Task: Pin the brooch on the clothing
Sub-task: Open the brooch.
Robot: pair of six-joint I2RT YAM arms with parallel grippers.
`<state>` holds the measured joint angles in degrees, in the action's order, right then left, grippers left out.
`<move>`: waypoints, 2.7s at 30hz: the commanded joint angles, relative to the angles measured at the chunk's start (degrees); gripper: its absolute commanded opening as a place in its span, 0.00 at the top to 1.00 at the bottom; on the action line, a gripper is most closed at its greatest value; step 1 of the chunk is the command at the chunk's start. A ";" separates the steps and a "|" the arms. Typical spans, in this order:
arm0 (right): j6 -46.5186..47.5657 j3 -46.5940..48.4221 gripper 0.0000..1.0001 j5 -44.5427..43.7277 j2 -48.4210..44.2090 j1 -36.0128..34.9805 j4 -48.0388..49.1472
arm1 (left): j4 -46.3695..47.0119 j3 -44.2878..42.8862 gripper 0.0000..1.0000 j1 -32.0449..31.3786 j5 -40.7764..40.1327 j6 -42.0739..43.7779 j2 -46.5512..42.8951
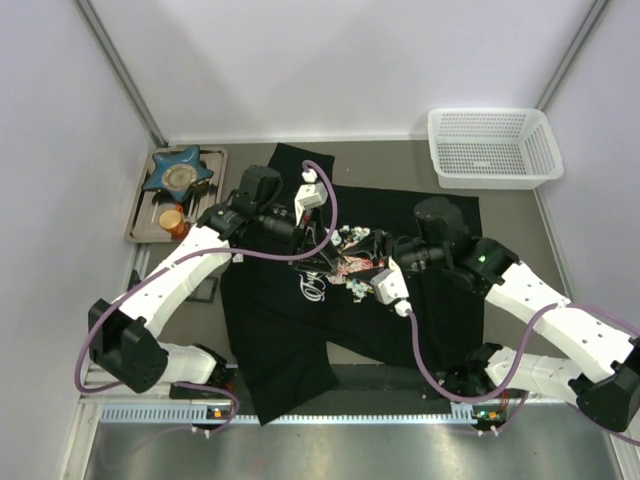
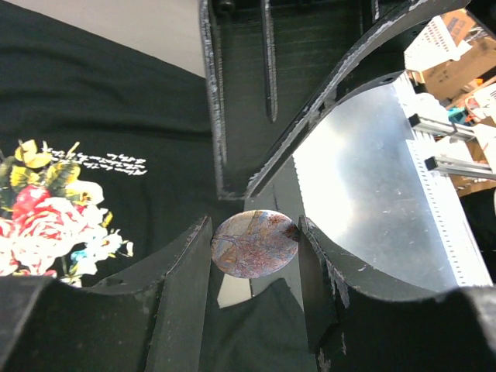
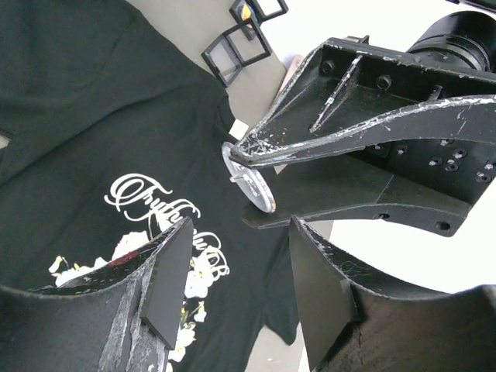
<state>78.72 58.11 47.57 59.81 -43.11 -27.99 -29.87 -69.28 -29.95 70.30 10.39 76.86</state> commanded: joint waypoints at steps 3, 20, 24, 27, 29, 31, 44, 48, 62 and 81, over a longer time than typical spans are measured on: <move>6.27 3.07 0.50 1.73 1.54 -1.18 1.36 | 1.83 1.51 0.62 -0.98 3.61 -1.87 -0.92; 8.03 5.53 0.73 3.49 4.44 -3.91 0.57 | 1.13 0.46 0.64 -1.86 3.26 -1.69 2.07; 10.13 5.35 0.76 3.84 4.88 -3.91 -0.66 | 0.78 0.37 0.65 -1.86 3.44 -1.34 2.15; 11.89 5.44 0.75 4.11 5.05 -3.91 -2.42 | 0.43 0.37 0.65 -1.86 3.44 -0.91 2.33; 12.51 5.61 0.80 4.37 5.23 -3.91 -3.30 | -0.10 0.19 0.65 -1.86 3.17 -0.46 2.33; 12.69 6.05 0.96 4.46 5.40 -3.91 -3.56 | -0.63 0.02 0.65 -1.86 3.09 -0.02 2.59; -35.43 17.82 1.00 -0.38 11.55 7.58 -2.95 | 19.46 0.81 0.21 15.35 -6.83 -18.81 -4.87; -60.53 20.64 1.00 2.34 14.19 12.25 -1.37 | 25.62 3.96 0.23 17.48 -9.66 -21.89 -8.29; -90.41 17.83 1.00 13.25 16.30 13.93 7.60 | 30.13 9.42 0.38 8.95 -10.37 -20.76 -10.06; -82.59 20.11 1.00 12.02 19.11 10.95 0.75 | 25.92 7.23 0.52 5.79 -1.92 -22.08 -6.73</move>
<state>-7.18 75.81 59.57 78.96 -31.07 -25.71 -3.51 -60.14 -23.75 66.00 -11.31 69.32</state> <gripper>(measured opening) 0.017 0.490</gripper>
